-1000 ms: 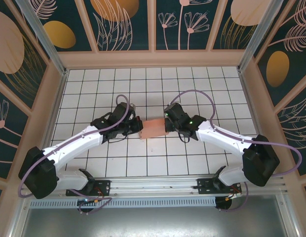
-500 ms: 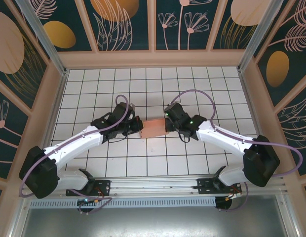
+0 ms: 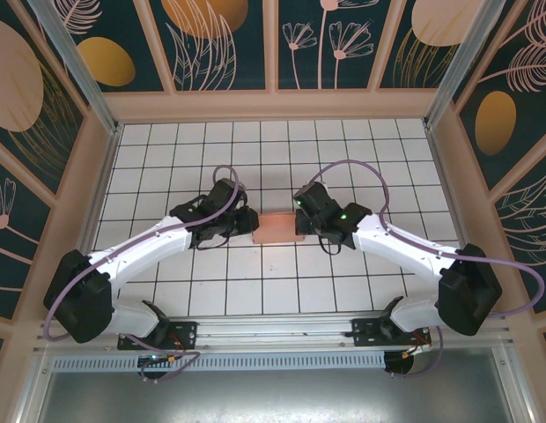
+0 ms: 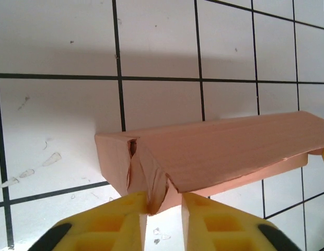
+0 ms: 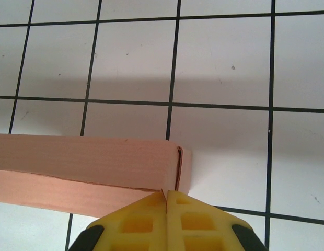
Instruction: Fold the paper box
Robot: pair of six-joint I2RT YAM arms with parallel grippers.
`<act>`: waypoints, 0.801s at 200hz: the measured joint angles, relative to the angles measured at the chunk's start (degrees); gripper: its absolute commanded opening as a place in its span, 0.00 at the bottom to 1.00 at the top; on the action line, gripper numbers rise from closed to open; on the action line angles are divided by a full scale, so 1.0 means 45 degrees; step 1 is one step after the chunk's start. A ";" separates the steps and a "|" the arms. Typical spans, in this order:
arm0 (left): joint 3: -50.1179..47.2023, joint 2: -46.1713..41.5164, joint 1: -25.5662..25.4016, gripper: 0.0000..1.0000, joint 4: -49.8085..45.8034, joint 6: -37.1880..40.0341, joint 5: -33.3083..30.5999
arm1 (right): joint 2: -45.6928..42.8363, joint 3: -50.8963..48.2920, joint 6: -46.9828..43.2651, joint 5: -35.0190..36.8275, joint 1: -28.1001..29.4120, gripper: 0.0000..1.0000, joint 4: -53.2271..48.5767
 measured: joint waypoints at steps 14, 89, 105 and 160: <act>0.0214 0.0010 0.0000 0.41 -0.0389 0.0160 -0.0238 | 0.0000 0.0087 0.0117 -0.0005 0.0005 0.00 -0.0083; 0.0869 -0.0015 0.0000 0.50 -0.1248 0.1001 -0.0845 | 0.0000 0.0617 0.0427 -0.0010 0.0000 0.00 -0.0311; 0.0869 -0.0010 0.0000 0.50 -0.1326 0.1370 -0.0850 | 0.0005 0.0661 0.0525 -0.0083 -0.0029 0.00 -0.0393; 0.1044 0.0112 -0.0010 0.45 -0.1564 0.1982 -0.1511 | 0.0296 0.0860 0.0777 -0.0685 -0.0471 0.00 -0.0758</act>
